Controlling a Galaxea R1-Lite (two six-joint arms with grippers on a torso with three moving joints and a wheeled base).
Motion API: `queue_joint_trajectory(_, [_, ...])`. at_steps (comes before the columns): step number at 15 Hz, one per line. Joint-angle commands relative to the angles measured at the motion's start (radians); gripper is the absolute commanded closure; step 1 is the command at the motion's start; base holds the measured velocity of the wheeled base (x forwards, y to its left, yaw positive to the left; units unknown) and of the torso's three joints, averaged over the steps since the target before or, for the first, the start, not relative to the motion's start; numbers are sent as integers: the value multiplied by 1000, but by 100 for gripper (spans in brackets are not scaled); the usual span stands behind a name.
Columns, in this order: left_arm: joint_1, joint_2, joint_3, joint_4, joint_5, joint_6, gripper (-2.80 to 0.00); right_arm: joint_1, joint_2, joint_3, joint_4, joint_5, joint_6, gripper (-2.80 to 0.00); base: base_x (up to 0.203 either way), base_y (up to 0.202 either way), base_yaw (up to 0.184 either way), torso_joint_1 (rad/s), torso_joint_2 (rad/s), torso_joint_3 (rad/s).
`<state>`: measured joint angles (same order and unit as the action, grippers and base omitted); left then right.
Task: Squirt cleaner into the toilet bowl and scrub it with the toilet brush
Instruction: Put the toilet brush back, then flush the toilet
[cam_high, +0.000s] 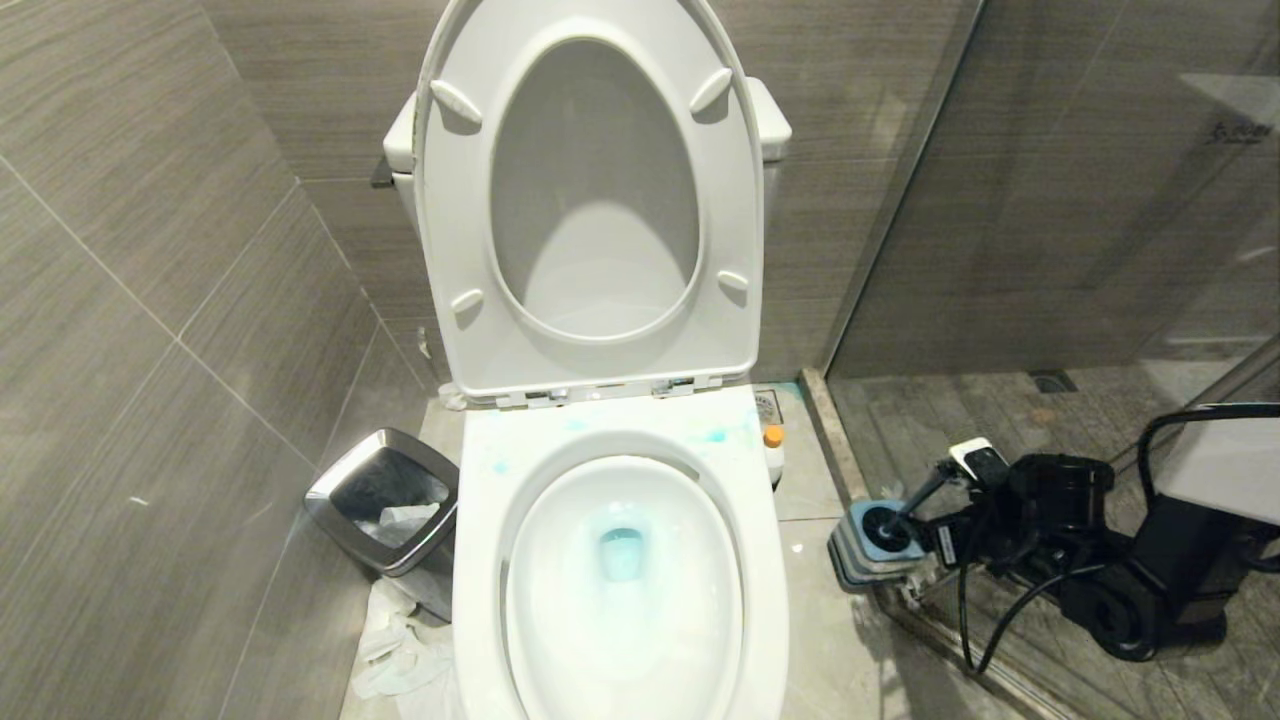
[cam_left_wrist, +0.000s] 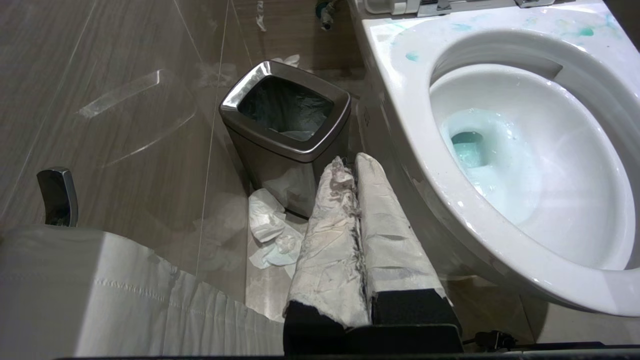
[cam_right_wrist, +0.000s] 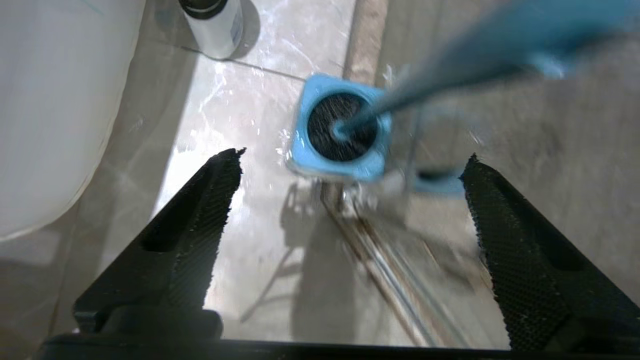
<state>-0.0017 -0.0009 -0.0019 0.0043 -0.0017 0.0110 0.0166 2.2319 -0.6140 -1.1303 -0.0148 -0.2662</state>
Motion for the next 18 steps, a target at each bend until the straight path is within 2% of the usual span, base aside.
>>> queue_joint_trajectory(1, [0,1,0,0,0,0,0,-6,-163,104,-7,-6,7,-280,0,0,0,0,0,0])
queue_joint_trajectory(5, [0,1,0,0,0,-3,0,-6,-422,221,-8,-11,21,-280,0,0,0,0,0,0])
queue_joint_trajectory(6, [0,1,2,0,0,-3,0,-6,-487,245,-7,-11,22,0,0,0,0,0,0,0])
queue_joint_trajectory(15, [0,1,1,0,0,-2,0,2,-950,388,3,-25,14,0,0,0,0,0,0,0])
queue_joint_trajectory(18, [0,1,2,0,0,-2,0,2,-1134,417,104,-36,-15,0,0,0,0,0,0,0])
